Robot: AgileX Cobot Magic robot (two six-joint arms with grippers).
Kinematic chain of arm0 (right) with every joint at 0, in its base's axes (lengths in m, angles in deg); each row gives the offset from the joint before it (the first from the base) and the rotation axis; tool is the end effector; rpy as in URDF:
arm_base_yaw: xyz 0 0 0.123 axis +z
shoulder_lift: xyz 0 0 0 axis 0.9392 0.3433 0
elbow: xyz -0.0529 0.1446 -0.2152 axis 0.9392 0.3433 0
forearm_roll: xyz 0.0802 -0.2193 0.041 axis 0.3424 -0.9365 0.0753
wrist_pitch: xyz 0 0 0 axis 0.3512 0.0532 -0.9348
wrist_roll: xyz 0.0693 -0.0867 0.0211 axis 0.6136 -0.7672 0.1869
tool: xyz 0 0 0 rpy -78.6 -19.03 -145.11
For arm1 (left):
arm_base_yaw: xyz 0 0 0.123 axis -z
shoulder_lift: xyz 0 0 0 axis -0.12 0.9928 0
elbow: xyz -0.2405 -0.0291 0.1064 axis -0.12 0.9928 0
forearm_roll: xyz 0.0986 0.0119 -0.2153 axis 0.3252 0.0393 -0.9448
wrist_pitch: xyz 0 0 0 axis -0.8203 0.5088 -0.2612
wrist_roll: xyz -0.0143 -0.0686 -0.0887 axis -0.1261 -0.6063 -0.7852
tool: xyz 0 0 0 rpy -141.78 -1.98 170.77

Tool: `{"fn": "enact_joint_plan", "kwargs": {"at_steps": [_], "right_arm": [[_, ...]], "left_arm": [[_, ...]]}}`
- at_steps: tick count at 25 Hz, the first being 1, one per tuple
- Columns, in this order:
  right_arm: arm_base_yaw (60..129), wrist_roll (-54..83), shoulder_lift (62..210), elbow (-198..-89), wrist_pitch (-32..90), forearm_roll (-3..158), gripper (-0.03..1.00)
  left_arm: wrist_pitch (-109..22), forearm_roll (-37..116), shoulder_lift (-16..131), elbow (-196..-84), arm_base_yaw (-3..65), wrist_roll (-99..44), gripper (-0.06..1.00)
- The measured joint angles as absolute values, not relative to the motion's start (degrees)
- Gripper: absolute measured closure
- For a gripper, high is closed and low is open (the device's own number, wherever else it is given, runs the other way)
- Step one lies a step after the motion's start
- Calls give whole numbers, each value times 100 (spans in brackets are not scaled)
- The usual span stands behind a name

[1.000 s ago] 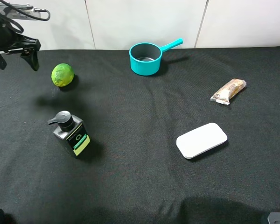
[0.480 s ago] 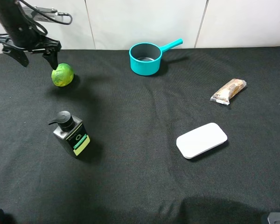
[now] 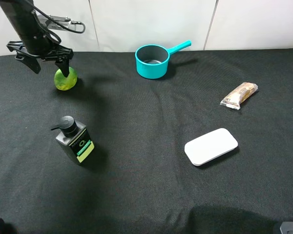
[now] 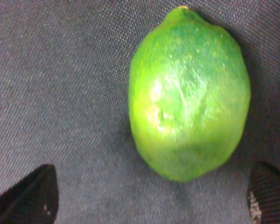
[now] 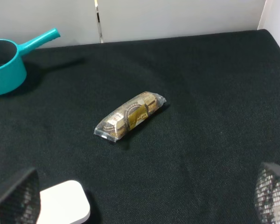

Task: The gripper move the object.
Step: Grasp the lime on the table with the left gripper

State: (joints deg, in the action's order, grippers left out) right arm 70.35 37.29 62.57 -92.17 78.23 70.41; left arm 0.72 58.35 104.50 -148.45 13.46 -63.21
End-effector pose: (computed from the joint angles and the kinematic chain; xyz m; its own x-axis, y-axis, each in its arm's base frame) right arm 0.0234 0.0015 0.2641 -0.4198 0.0039 -0.9076 -0.0152 0.9998 0.0113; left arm 0.4121 -0.0394 0.1359 -0.9545 0.1503 -0.2575 0.1342 0.9878 0.0790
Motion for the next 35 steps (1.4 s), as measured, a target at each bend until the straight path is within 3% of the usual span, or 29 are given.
{"fn": "enact_joint_plan", "kwargs": {"at_steps": [35], "right_arm": [[7035, 3729, 6257, -9217, 7823, 7044, 27]], "left_arm": [[-126, 5830, 11226, -15244, 1462, -6321, 15]]}}
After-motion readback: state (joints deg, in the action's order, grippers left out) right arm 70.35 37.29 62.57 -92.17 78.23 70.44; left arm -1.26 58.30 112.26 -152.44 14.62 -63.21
